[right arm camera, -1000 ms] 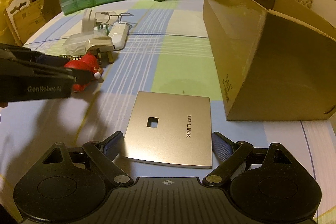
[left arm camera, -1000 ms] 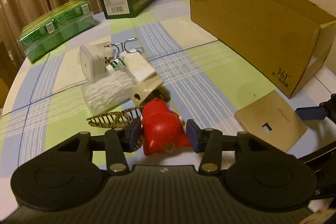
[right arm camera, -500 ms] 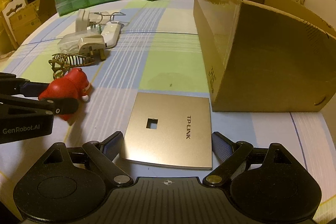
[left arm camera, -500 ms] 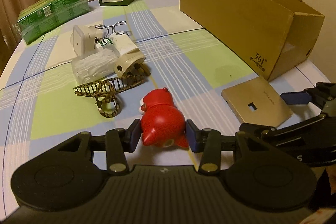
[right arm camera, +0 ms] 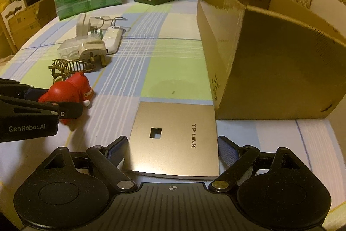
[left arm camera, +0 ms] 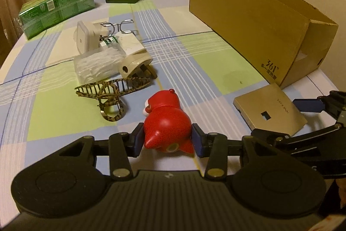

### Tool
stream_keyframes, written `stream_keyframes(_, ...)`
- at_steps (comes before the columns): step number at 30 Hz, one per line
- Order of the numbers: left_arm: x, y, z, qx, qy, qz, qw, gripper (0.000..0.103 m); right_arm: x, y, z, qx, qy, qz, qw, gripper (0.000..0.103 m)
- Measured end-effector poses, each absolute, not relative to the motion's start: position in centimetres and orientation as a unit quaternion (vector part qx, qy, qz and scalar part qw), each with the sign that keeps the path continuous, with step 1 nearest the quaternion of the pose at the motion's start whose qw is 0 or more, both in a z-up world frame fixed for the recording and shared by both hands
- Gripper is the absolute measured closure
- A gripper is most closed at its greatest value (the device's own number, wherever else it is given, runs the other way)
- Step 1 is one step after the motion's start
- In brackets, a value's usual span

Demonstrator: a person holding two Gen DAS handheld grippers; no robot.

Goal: Organize rigid objects
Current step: 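Carry the red toy bird and gold panel over the cardboard box with both grippers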

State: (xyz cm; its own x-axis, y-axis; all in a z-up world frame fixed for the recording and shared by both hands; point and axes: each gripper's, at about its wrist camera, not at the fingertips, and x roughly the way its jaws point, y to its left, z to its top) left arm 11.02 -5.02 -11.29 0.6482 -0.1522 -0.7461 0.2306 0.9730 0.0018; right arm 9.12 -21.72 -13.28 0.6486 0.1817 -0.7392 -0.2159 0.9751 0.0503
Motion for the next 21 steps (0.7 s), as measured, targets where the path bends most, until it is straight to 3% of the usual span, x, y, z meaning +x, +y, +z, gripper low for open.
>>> stream_keyframes(12, 9.1, -4.4, -7.3, 0.028, 0.381, -0.097, 0.919, 0.064, 6.3, -21.6, -9.5, -0.039, 0.364, 0.120, 0.923, 0.018)
stream_keyframes(21, 8.6, -5.7, -1.1, 0.020, 0.337, -0.116, 0.934, 0.064, 4.8, -23.3, -3.3, -0.033, 0.291, 0.120, 0.948, 0.017)
